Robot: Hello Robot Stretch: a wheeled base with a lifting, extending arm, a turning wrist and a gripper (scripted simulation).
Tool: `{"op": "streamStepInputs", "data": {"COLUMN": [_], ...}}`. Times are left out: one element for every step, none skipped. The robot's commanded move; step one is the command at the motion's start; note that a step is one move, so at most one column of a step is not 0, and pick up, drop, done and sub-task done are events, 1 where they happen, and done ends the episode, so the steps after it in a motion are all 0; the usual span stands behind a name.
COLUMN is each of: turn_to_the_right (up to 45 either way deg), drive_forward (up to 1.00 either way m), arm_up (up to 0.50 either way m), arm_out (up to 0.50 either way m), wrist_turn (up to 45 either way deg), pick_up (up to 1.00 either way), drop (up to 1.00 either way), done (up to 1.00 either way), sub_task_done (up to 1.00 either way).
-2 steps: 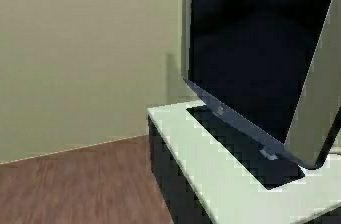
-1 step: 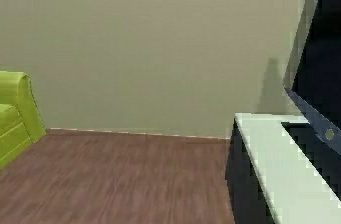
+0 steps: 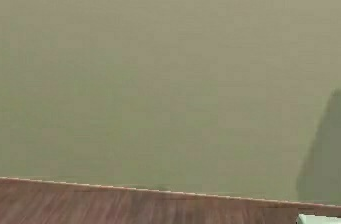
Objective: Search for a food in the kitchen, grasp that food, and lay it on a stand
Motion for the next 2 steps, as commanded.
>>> {"op": "streamStepInputs", "data": {"turn_to_the_right": [45.0,45.0], "drive_forward": [0.00,0.00], "arm_up": [0.00,0.00], "arm_out": [0.00,0.00], "wrist_turn": [0.0,0.0], "pick_up": [0.00,0.00], "drop": [0.00,0.00], "done": [0.00,0.00], "sub_task_done": [0.00,0.00]}}
